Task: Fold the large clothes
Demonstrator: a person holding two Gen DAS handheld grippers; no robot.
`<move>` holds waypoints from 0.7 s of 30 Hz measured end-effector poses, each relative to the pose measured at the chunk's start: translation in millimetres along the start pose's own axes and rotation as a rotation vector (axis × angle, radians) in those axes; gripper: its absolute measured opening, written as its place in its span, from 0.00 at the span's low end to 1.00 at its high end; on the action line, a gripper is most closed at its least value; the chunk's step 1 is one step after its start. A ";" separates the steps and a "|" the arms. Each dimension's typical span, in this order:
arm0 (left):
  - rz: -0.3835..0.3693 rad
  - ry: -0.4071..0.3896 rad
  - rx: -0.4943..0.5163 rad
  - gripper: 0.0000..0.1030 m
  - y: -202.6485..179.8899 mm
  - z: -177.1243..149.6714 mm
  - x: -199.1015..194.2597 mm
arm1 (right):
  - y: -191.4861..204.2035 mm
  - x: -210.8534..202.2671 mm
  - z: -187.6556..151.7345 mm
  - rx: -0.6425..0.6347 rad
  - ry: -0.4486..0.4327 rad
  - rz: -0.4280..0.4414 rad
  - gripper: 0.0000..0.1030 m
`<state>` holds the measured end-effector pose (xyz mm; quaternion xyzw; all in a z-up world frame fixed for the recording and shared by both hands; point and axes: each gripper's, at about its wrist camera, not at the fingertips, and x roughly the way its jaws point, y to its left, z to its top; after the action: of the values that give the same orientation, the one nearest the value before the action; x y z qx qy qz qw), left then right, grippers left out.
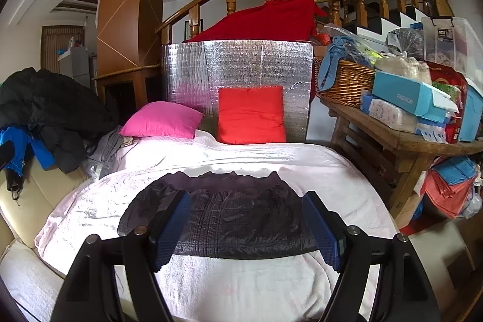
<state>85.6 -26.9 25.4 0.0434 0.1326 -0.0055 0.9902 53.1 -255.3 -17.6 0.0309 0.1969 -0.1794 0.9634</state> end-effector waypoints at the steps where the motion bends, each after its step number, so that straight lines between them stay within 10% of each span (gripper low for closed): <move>1: 0.003 0.001 -0.002 1.00 -0.2 0.7 2.2 | 0.4 2.7 1.3 -0.001 0.001 -0.001 0.77; 21: -0.015 0.049 0.019 1.00 -26.5 5.2 53.1 | 1.4 66.1 9.0 0.000 0.062 -0.007 0.77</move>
<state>137.6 -53.7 14.1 0.0518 0.1572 -0.0134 0.9861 113.7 -277.2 -35.1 0.0357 0.2269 -0.1815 0.9562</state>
